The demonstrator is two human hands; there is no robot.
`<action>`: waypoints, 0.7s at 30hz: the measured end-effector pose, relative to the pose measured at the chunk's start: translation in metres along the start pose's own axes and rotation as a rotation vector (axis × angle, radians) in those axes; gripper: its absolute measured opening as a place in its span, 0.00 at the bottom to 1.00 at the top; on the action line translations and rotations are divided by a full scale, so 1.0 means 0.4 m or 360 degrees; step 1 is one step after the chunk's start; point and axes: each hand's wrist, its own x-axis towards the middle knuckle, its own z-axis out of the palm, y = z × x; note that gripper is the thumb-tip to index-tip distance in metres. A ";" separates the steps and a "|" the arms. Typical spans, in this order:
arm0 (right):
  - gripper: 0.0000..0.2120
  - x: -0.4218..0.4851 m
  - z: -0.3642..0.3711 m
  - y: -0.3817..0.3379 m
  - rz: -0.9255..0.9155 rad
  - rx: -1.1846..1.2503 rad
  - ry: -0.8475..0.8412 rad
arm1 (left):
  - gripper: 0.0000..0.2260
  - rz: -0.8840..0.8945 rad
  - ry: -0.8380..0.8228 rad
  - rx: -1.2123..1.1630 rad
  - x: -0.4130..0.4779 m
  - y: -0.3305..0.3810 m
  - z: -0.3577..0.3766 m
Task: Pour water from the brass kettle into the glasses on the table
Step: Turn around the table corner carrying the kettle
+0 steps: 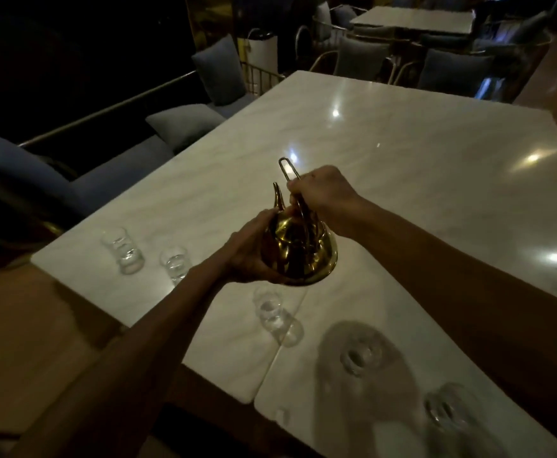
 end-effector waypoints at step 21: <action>0.10 0.483 0.818 -0.275 -0.0270 -0.0193 -0.0230 | 0.51 -0.0338 0.0141 0.0191 -0.124 -0.627 -0.705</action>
